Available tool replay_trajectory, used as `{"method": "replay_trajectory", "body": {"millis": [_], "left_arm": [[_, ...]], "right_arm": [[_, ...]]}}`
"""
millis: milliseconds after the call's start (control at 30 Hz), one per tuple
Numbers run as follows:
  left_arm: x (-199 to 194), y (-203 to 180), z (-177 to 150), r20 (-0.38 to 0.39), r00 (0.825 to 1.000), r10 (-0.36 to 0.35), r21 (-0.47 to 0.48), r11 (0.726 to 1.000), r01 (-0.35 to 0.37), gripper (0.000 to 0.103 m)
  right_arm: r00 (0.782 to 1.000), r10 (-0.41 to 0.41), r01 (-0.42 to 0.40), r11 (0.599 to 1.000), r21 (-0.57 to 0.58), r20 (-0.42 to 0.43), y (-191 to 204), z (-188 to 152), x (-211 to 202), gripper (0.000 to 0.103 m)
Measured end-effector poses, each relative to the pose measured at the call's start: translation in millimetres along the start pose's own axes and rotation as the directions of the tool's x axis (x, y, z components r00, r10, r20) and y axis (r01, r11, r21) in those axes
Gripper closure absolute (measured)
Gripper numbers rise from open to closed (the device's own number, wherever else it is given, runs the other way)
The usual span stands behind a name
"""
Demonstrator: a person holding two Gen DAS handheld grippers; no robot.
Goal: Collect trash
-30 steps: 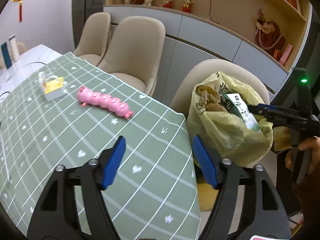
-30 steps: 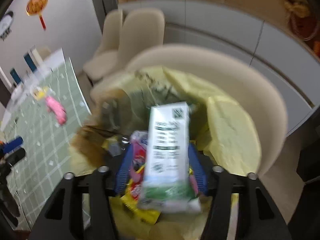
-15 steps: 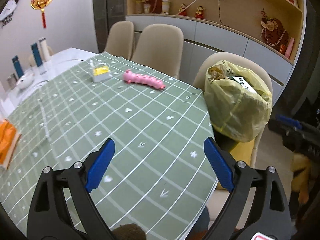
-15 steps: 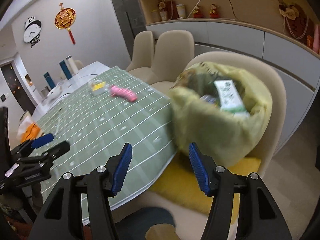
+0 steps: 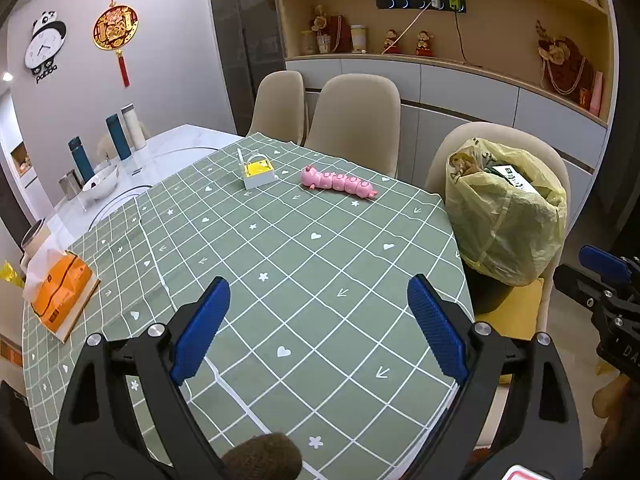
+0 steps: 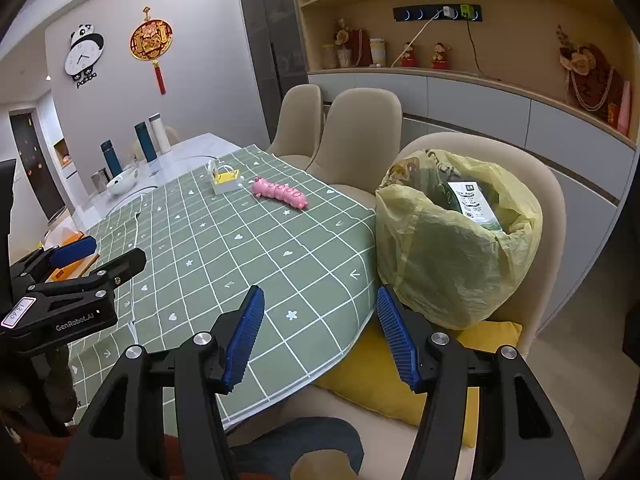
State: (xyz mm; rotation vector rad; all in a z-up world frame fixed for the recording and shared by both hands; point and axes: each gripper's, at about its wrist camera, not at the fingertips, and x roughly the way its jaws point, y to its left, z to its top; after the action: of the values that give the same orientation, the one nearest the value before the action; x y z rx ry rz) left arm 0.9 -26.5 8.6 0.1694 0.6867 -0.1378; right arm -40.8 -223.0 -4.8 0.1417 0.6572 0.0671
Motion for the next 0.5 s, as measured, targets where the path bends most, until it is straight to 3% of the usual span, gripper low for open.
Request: {"method": "replay_trajectory", "body": {"millis": [233, 500], "left_arm": [[4, 2, 3, 0.002, 1.000, -0.012, 0.040, 0.999, 0.012, 0.017], [12, 6, 0, -0.023, 0.999, -0.022, 0.022, 0.999, 0.023, 0.017]], "right_arm": [[1.000, -0.016, 0.016, 0.999, 0.031, 0.006, -2, 3, 3, 0.047], [0.999, -0.036, 0.036, 0.999, 0.026, -0.008, 0, 2, 5, 0.047]]}}
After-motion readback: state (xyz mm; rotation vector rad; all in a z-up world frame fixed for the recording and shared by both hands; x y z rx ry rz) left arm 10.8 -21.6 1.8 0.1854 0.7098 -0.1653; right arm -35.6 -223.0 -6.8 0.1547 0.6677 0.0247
